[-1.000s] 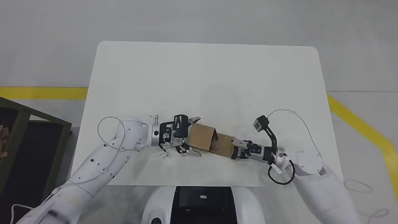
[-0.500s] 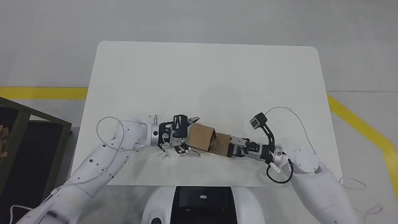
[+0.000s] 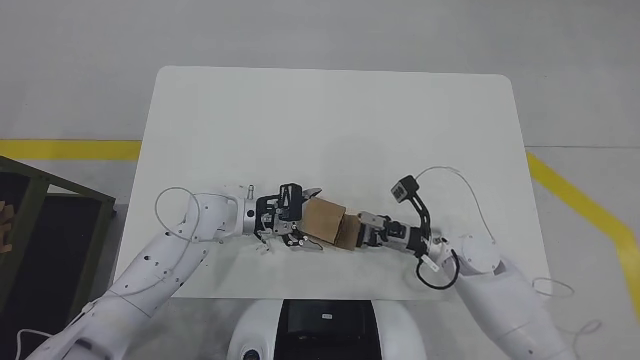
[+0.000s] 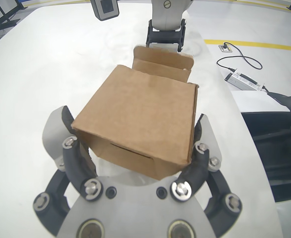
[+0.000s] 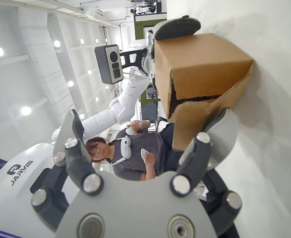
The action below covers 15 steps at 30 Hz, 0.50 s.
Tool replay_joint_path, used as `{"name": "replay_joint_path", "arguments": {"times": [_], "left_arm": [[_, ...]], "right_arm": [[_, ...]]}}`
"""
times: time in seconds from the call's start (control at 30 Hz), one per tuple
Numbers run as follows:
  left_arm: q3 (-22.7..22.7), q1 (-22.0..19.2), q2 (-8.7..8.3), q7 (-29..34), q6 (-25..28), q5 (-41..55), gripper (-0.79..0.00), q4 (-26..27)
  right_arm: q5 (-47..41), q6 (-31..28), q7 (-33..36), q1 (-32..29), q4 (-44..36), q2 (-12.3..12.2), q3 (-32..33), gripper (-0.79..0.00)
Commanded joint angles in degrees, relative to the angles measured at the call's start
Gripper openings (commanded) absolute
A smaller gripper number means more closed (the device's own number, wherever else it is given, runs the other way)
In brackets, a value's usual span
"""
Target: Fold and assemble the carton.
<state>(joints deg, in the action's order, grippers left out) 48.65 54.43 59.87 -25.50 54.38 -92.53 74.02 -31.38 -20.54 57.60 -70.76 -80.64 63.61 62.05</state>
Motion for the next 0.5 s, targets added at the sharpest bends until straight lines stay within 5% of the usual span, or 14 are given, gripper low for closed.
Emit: {"name": "replay_joint_path", "arguments": {"times": [0.0, 0.4, 0.47], "left_arm": [[0.0, 0.0, 0.0, -0.04, 0.1, 0.08, 0.0, -0.04], [0.09, 0.29, -0.04, 0.1, 0.18, 0.33, 0.0, -0.47], [0.1, 0.38, -0.06, 0.17, 0.19, 0.32, 0.0, -0.48]], "right_arm": [[-0.33, -0.02, -0.24, 0.18, -0.07, 0.14, -0.27, 0.0], [0.93, -1.19, -0.89, 0.46, -1.46, 0.35, -0.11, 0.0], [1.69, -1.15, -0.76, 0.41, -1.79, 0.3, 0.01, -0.083]]}}
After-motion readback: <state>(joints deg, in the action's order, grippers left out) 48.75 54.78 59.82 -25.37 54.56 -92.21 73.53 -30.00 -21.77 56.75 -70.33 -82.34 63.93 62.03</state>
